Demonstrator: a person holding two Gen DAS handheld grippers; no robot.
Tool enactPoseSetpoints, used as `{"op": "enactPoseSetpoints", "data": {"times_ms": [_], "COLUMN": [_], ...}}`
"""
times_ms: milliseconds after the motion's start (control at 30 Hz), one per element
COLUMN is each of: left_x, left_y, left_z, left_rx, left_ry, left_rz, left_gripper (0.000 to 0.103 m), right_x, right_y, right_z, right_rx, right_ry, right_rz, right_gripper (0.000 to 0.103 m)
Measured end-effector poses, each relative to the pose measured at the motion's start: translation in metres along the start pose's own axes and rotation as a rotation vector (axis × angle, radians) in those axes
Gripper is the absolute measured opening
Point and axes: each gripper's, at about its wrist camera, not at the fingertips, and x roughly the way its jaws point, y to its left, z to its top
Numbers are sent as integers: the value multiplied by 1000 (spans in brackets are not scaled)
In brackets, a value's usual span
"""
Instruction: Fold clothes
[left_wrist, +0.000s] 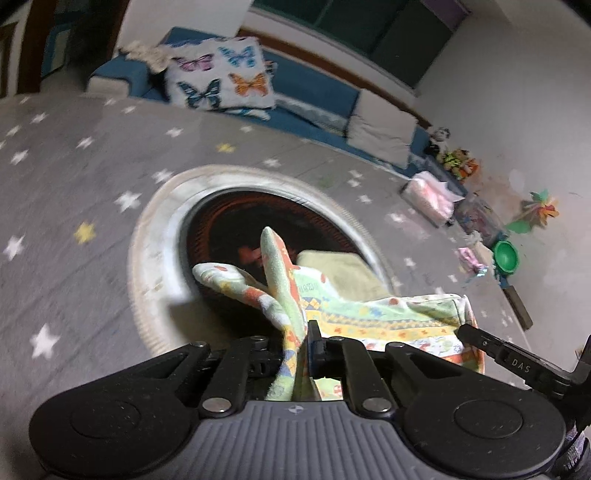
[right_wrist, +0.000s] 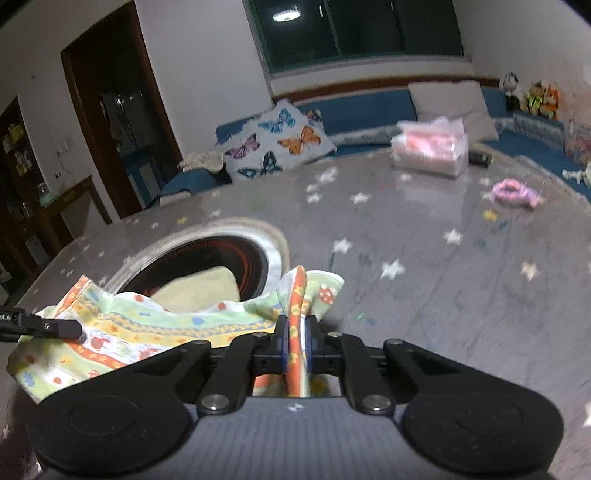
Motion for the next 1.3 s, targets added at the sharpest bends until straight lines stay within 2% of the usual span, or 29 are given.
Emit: {"op": "enactPoseSetpoints", "data": {"times_ms": [167,467,667,833,933,1067,1133,1200,1300], "left_x": [22,70,104,133,144,140,136,135,142], "left_y": [-38,-114,-155,-170,-169,-162,-166,-171,-183], "left_z": [13,29,35,24,17,21,26,30,31], "left_rx": [51,149,203,260,274,278,287,295,311], "left_ry": [11,33,52,106,133,105,70,41,52], "left_rz": [-37,-108,-140,-121,-69,-14,2,7,-39], "left_gripper": [10,10,10,11,15,33,33,31,31], "right_x": [-14,-36,-42,-34,-21,-22,-23,-18,-6], "right_y": [-19,-84,-124,-153,-169,-173,-175,-169,-159], "right_z": [16,42,48,40,29,27,27,31,37], "right_rx": [0,53,84,118,149,154,155,139,117], "right_ry": [-41,-103,-113,-83,-25,-29,-34,-31,-12], "right_rz": [-58,-191,-263,-324,-356,-353,-350,-304,-228], "right_gripper": [7,7,7,7,10,12,12,12,13]}}
